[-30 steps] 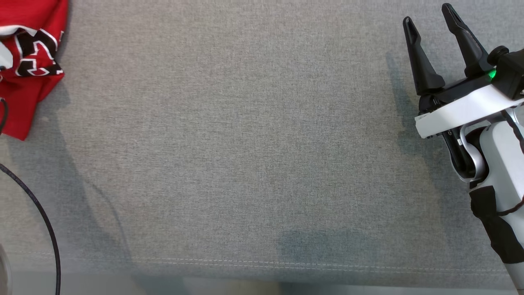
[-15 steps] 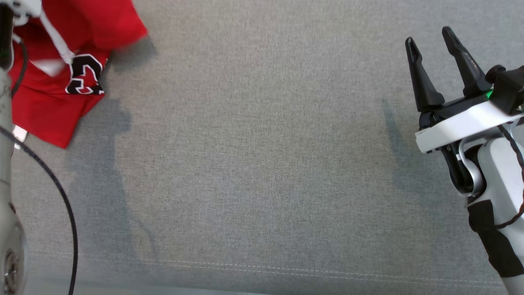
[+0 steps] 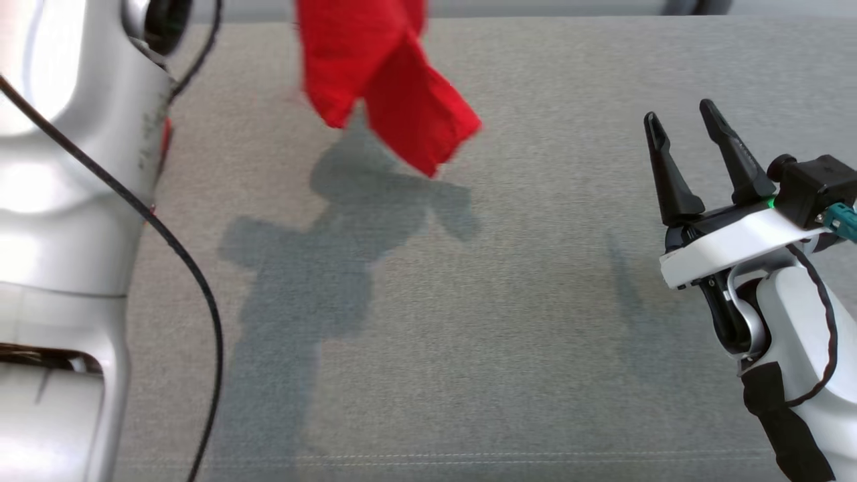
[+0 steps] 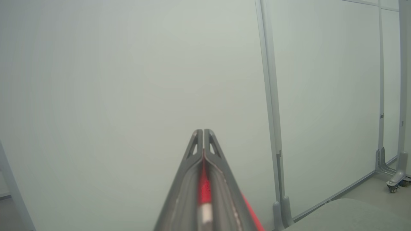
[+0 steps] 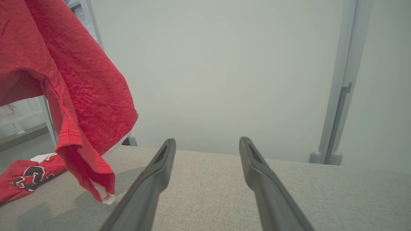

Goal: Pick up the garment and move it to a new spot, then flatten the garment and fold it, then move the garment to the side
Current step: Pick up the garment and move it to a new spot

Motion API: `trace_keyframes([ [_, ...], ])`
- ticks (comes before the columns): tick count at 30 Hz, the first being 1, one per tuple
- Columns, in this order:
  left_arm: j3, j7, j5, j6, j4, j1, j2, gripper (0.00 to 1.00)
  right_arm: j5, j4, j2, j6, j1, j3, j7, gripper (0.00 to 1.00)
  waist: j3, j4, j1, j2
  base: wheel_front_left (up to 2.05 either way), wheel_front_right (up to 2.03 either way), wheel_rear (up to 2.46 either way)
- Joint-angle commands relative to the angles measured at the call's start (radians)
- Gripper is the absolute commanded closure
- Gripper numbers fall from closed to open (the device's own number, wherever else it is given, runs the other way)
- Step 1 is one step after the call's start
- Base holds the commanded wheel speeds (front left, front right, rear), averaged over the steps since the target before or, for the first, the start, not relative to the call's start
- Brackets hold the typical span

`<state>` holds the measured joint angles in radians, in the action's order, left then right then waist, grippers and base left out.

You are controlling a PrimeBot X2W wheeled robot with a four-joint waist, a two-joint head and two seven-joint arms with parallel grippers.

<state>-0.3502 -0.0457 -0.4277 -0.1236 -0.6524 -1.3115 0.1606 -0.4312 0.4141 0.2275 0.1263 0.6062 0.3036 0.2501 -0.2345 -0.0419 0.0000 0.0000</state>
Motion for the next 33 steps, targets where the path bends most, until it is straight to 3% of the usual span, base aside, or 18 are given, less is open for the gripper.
trace_keyframes([
  [1, 0.003, 0.014, -0.024, -0.007, 0.051, 0.012, 0.028, 1.00, -0.003, -0.018, -0.005, 0.004, -0.019, 0.008, 0.012, 0.00, 0.022, 0.039, 0.0000, 0.0000, 0.00, 0.00, 0.00],
  [12, -0.053, 0.030, -0.077, 0.005, 0.091, 0.206, 0.005, 1.00, 0.000, -0.019, -0.008, 0.004, -0.043, -0.010, 0.012, 0.00, 0.036, 0.154, 0.0000, 0.0000, 0.00, 0.00, 0.00],
  [21, -0.088, -0.144, -0.055, 0.049, -0.078, 0.469, -0.011, 1.00, 0.001, -0.025, 0.009, 0.004, -0.053, -0.021, 0.012, 0.00, 0.041, 0.203, 0.0000, 0.0000, 0.00, 0.00, 0.00],
  [22, -0.084, -0.162, -0.063, 0.047, -0.096, 0.488, -0.017, 0.89, 0.001, -0.025, 0.010, 0.004, -0.053, -0.023, 0.012, 0.00, 0.042, 0.203, 0.0000, 0.0000, 0.00, 0.00, 0.00],
  [23, -0.078, -0.178, -0.069, 0.045, -0.111, 0.505, -0.021, 0.40, 0.001, -0.025, 0.011, 0.004, -0.055, -0.024, 0.012, 0.00, 0.047, 0.203, 0.0000, 0.0000, 0.00, 0.00, 0.00],
  [24, -0.067, -0.190, -0.083, 0.041, -0.123, 0.520, -0.030, 0.00, 0.002, -0.024, 0.012, 0.004, -0.056, -0.025, 0.012, 0.00, 0.049, 0.201, 0.0000, 0.0000, 0.00, 0.00, 0.00],
  [30, -0.030, -0.215, -0.077, 0.050, -0.146, 0.569, -0.036, 0.00, 0.009, -0.021, 0.019, 0.004, -0.067, -0.039, 0.012, 0.00, 0.074, 0.179, 0.0000, 0.0000, 0.00, 0.00, 0.00],
  [33, 0.024, -0.215, -0.059, 0.071, -0.090, 0.609, -0.023, 0.00, 0.014, -0.020, 0.020, 0.004, -0.076, -0.047, 0.012, 0.00, 0.086, 0.166, 0.0000, 0.0000, 0.00, 0.00, 0.00],
])
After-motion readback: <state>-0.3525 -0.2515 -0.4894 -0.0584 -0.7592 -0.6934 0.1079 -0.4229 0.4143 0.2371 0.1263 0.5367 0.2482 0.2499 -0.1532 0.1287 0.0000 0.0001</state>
